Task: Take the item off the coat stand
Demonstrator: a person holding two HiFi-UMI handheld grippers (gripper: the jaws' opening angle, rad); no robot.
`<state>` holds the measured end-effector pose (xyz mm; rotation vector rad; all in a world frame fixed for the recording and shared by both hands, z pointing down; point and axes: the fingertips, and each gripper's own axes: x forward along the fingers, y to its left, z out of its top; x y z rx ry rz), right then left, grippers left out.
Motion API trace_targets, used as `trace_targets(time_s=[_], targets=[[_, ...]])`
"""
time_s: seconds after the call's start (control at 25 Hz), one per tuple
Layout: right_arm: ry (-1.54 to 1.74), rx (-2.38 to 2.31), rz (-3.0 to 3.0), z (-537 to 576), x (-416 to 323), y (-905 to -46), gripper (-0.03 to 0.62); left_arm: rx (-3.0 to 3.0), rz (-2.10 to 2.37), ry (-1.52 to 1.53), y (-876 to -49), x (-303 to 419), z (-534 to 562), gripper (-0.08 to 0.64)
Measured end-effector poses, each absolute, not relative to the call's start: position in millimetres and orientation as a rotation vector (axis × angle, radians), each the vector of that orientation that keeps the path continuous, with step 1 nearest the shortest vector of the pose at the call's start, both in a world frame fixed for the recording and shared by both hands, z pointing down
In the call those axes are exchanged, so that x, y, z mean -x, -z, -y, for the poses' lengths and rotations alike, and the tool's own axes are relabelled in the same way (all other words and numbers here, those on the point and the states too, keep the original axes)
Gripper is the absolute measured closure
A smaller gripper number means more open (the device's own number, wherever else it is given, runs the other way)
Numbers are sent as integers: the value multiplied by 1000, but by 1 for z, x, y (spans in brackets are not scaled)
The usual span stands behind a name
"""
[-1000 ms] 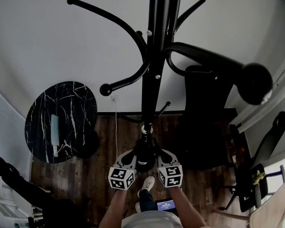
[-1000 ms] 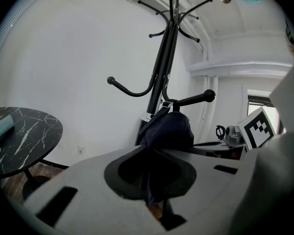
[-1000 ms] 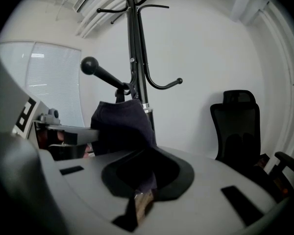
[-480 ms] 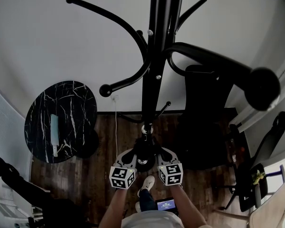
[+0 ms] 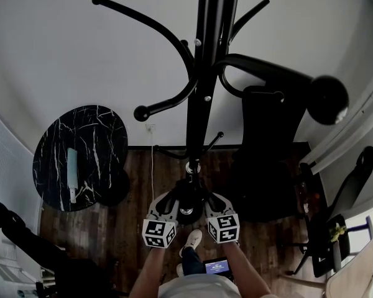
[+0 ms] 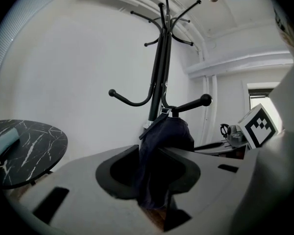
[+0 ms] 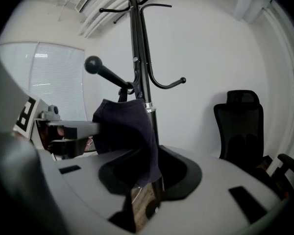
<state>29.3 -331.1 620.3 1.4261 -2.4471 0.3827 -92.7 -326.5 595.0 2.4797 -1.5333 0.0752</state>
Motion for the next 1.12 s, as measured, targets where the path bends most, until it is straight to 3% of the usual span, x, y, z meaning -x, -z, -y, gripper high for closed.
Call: trace_targets(time_s=[0.68,0.96,1.12], targets=[[-367,-1454,2492,305,-35,-596,509,-2466,1524,-93,-587,95,299,407],[-317,-1484,2519,288,-32,-579,545,-2485,1575,-67,-567,103,282,410],[-284,-1505,2538,278,-31,-565,565,-2510,1596,-52,-552,102,273,449]])
